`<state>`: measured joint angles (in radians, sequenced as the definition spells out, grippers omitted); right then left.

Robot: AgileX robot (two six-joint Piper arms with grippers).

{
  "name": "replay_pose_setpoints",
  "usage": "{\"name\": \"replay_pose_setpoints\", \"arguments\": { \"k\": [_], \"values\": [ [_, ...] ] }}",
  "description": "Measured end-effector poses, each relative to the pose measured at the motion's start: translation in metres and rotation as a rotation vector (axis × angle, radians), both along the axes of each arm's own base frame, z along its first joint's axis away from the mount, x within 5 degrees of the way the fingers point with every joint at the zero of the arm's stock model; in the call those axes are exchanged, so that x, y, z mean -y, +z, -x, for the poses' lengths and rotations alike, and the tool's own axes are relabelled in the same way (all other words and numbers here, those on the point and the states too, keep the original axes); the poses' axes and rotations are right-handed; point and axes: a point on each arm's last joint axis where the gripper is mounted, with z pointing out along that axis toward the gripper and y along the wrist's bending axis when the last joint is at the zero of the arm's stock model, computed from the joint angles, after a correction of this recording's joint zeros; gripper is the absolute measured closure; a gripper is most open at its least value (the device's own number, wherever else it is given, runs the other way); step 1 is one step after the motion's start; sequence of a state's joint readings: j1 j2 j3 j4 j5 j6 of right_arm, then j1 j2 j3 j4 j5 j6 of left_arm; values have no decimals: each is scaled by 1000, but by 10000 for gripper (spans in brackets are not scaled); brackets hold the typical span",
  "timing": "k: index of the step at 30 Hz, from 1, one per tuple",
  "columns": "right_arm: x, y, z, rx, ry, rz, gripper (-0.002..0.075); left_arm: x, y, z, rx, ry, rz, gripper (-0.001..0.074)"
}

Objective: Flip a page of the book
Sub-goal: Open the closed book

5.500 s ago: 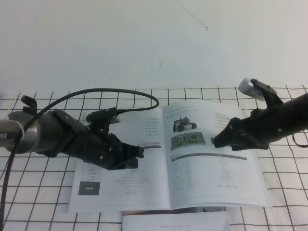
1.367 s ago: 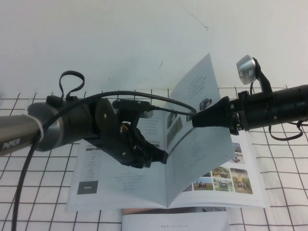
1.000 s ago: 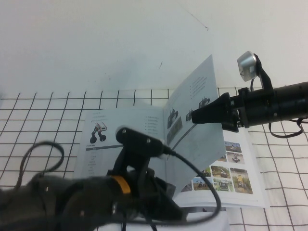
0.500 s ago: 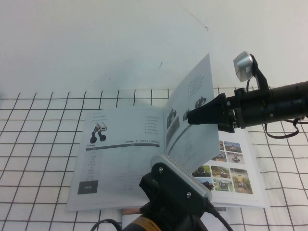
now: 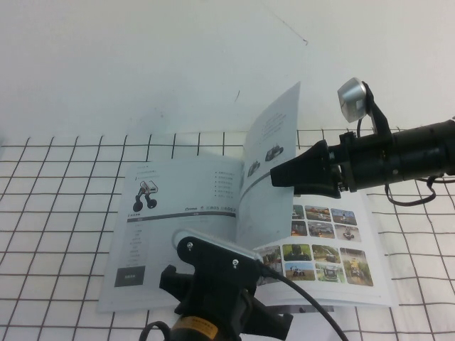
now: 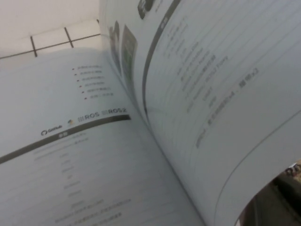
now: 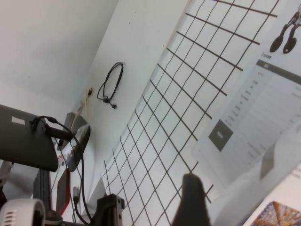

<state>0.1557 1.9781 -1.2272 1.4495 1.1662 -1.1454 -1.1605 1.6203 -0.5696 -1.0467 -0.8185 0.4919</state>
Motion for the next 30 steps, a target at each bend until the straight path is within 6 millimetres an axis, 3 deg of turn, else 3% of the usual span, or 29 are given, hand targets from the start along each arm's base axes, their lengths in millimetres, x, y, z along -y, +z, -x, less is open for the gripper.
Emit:
{"name": "replay_pose_setpoints", "arguments": {
  "k": [7, 15, 19, 22, 28, 30],
  "values": [
    [0, 9, 2, 24, -1, -5, 219, -8, -5, -1, -72, 121, 17, 737],
    [3, 44, 15, 151, 34, 14, 219, -16, -8, -2, -102, 206, -1, 737],
    [6, 48, 24, 206, 103, 88, 238, -17, -9, -1, -111, 222, -3, 737],
    [10, 38, 25, 221, 146, 205, 323, -17, -9, -1, -114, 224, -5, 737],
    [17, 5, 12, 151, 74, 382, 646, -14, -13, 3, -180, 180, -5, 737],
    [19, -7, 8, 129, 69, 416, 687, -10, -17, 8, -251, 130, -2, 737]
  ]
}}
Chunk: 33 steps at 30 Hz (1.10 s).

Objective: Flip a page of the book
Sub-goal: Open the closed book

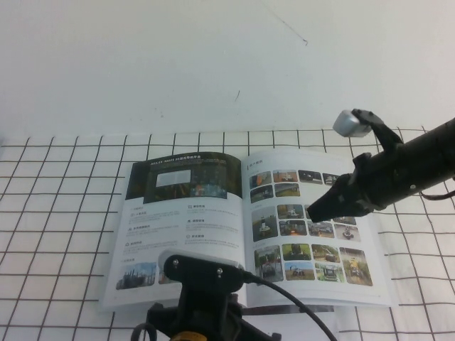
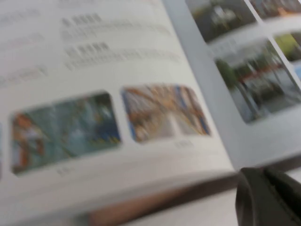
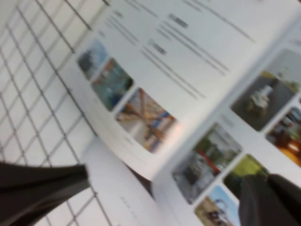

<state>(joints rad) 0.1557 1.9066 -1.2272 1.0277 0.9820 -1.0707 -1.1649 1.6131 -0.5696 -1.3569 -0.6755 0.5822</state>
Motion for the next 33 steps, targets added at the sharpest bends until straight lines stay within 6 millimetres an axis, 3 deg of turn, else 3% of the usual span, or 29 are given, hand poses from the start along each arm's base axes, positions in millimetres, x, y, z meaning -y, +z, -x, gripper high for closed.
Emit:
{"name": "replay_pose_setpoints", "arguments": {
  "k": [4, 9, 14, 19, 23, 28, 33],
  "values": [
    [5, -18, -3, -45, -21, 88, 715, 0, 5, 5, -101, -10, 74, 737],
    [10, -25, -1, -68, -15, 173, 722, -17, 36, -8, -128, 25, 219, 737],
    [7, -26, -1, -67, -24, 190, 723, -33, 79, -50, -212, -102, 380, 737],
    [-18, -27, 0, -12, -43, 219, 723, -58, 100, -101, -230, -127, 395, 737],
    [-38, -28, 0, 65, -62, 245, 724, -65, 85, -132, -297, -127, 356, 737],
    [-36, -29, -7, 127, -109, 280, 724, -56, 53, -154, -399, -149, 308, 737],
    [-34, -35, -9, 134, -124, 305, 724, -50, 8, -165, -519, -132, 269, 737]
  ]
}}
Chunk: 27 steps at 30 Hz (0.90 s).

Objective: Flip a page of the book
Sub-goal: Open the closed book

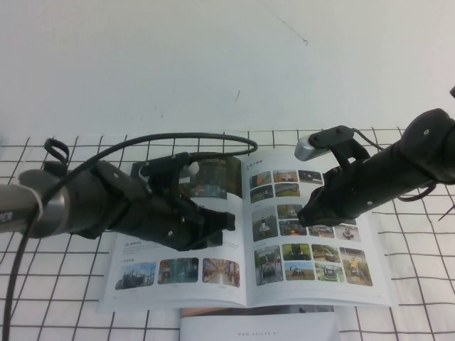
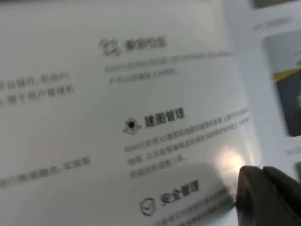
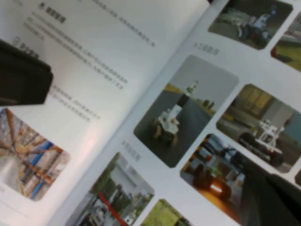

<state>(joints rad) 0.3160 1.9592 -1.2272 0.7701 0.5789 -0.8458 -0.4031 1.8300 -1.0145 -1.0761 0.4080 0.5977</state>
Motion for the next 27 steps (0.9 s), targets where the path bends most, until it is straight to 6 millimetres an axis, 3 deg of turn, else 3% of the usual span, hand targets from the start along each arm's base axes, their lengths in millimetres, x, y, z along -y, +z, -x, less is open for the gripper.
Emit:
{"name": "replay_pose_setpoints", "arguments": {
  "k": [4, 7, 16, 20, 23, 27],
  "values": [
    [0, -18, -2, -55, -22, 10, 724, 1, -24, -3, -58, 1, -26, 737],
    [-1, -38, -1, -117, -21, 26, 724, 1, -30, -4, -72, 4, -32, 737],
    [0, -37, -2, -145, -36, 16, 725, 1, -30, -5, -50, -36, -42, 737],
    [3, -16, 6, -117, 23, 37, 725, -1, -5, -4, 28, -67, -31, 737],
    [5, 21, 12, -24, 57, 41, 725, -6, 34, 3, 154, -119, -28, 737],
    [13, 80, 31, 109, 120, 54, 725, -12, 89, 27, 325, -255, -41, 737]
  ]
}}
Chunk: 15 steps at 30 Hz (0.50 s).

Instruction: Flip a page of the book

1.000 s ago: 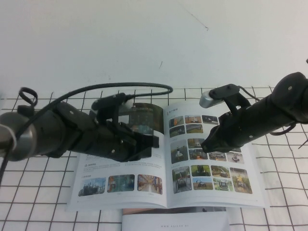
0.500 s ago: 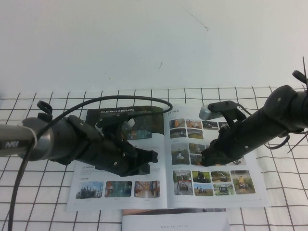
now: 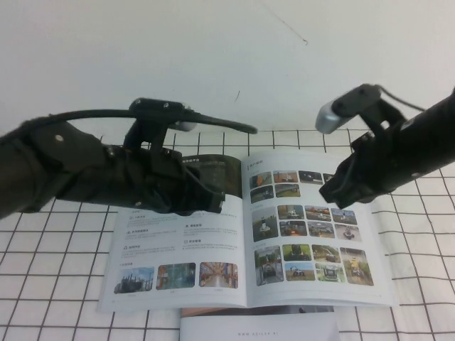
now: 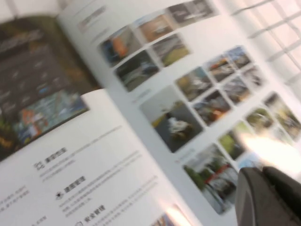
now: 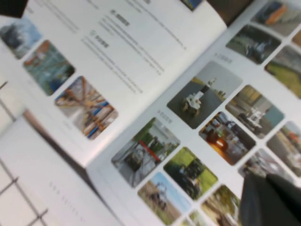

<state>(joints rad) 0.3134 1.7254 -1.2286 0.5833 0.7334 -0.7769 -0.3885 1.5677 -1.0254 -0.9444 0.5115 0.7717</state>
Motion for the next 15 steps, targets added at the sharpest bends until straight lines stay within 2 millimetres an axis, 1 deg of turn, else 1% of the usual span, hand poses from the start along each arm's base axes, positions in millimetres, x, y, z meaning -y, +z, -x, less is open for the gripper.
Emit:
{"name": "replay_pose_setpoints", "arguments": {
  "k": [3, 6, 10, 13, 15],
  "values": [
    [10, 40, 23, 82, 58, 39, 725, -7, 32, 23, 82, -99, -26, 737],
    [22, 68, 46, 114, 70, 103, 725, -14, 54, 41, 151, -132, -39, 737],
    [46, 92, 78, 164, 18, 236, 725, -26, 79, 65, 265, -126, -42, 738],
    [65, 100, 103, 209, -47, 318, 725, -41, 92, 88, 383, -75, -39, 738],
    [77, 101, 123, 238, -90, 358, 725, -52, 94, 105, 465, -21, -31, 738]
  ]
}}
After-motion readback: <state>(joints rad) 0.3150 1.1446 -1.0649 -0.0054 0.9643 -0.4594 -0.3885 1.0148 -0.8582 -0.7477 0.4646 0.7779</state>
